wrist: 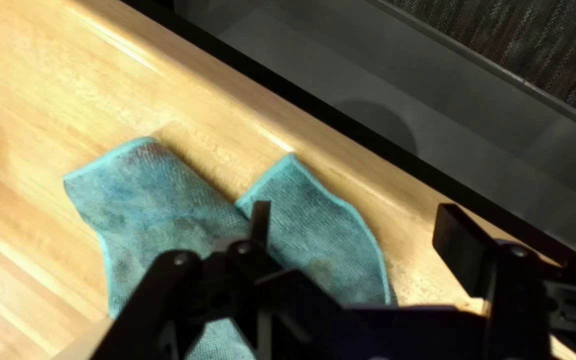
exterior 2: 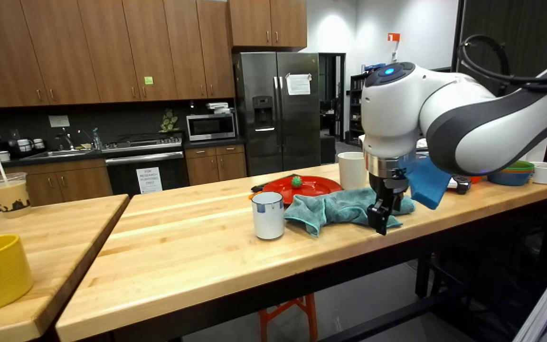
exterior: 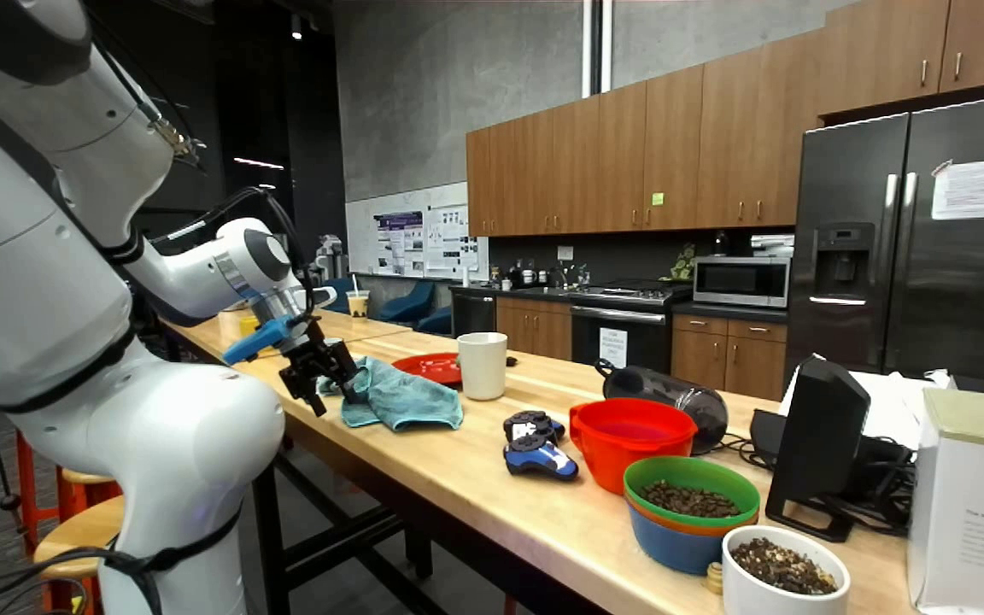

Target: Wipe the table with the blue towel

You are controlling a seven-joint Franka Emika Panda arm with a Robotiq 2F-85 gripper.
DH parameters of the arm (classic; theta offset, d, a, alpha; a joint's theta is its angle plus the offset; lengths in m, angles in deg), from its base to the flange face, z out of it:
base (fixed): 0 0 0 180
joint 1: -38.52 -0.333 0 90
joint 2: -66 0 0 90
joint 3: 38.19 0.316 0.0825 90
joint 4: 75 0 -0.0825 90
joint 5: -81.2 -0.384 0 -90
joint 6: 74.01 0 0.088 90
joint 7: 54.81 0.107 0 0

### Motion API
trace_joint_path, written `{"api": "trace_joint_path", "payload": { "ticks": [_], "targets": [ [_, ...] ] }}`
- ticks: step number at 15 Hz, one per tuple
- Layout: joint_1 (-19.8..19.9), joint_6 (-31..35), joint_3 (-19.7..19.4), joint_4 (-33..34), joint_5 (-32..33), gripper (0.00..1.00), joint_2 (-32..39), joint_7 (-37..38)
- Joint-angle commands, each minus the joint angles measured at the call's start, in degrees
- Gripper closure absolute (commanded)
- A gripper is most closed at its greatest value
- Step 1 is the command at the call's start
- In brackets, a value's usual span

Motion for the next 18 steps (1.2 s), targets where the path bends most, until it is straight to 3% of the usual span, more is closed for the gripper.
{"api": "trace_joint_path", "payload": {
  "ticks": [1,2,4,6,7,9,13,15,16,17,18],
  "targets": [
    [-0.89,0.97,0.39,-0.76,-0.72,0.25,-0.80,0.86],
    [-0.99,1.21,0.47,-0.84,-0.66,0.38,-0.82,0.96],
    [-1.11,1.56,0.58,-0.89,-0.64,0.44,-0.87,1.01],
    [-1.14,1.76,0.71,-0.99,-0.62,0.60,-0.83,1.01],
    [-1.06,1.66,0.82,-0.92,-0.51,0.19,-0.73,1.09],
    [-1.06,1.68,0.90,-0.99,-0.45,0.24,-0.60,1.06],
    [-0.91,2.02,1.45,-1.22,0.04,0.02,0.03,1.32],
    [-0.48,2.48,1.65,-1.14,0.72,0.00,-0.02,1.49],
    [-0.84,1.42,1.34,-0.71,0.11,0.08,0.17,0.60],
    [-0.84,1.58,1.38,-0.72,0.13,0.01,0.17,0.62],
    [-0.83,1.64,1.39,-0.72,0.14,0.00,0.17,0.62]
  ]
}}
